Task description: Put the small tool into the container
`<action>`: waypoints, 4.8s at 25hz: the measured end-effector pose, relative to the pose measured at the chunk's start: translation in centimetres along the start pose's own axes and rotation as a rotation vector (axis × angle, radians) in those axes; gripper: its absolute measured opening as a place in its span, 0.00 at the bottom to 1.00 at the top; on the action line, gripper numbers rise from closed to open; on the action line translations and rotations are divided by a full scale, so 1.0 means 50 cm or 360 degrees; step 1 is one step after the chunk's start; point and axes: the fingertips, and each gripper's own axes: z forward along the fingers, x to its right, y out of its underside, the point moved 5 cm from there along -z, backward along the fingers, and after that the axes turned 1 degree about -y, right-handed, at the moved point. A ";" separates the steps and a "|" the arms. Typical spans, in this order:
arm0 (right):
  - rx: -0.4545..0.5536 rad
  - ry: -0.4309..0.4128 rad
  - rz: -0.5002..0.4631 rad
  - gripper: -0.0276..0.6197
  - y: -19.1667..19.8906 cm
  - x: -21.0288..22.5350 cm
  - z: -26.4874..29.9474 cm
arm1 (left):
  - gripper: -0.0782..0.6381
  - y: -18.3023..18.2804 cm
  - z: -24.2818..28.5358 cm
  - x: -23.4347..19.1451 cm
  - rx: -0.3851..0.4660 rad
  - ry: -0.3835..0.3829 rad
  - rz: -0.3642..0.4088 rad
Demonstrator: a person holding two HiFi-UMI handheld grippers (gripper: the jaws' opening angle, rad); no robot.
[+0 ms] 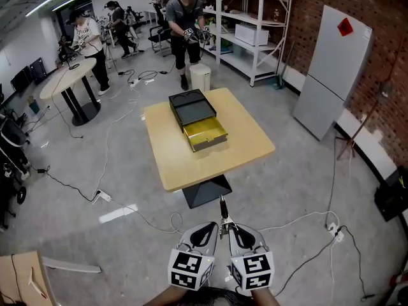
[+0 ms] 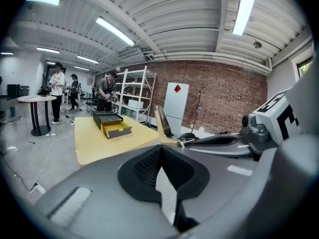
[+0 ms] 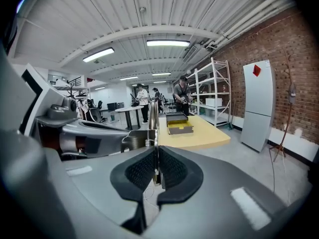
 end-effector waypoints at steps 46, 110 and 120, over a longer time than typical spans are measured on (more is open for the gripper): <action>-0.0063 -0.0345 -0.0044 0.06 -0.378 0.678 0.718 | 0.13 -0.405 0.878 -0.313 0.0008 -0.0325 -0.0087; -0.0425 -0.0425 -0.1587 0.05 -0.691 0.589 2.067 | 0.13 -0.621 1.431 -1.545 -0.0020 -0.0435 -0.0322; -0.0531 -0.0426 -0.1849 0.06 -0.656 0.546 2.175 | 0.13 -0.615 1.414 -1.628 -0.0035 -0.0451 -0.0346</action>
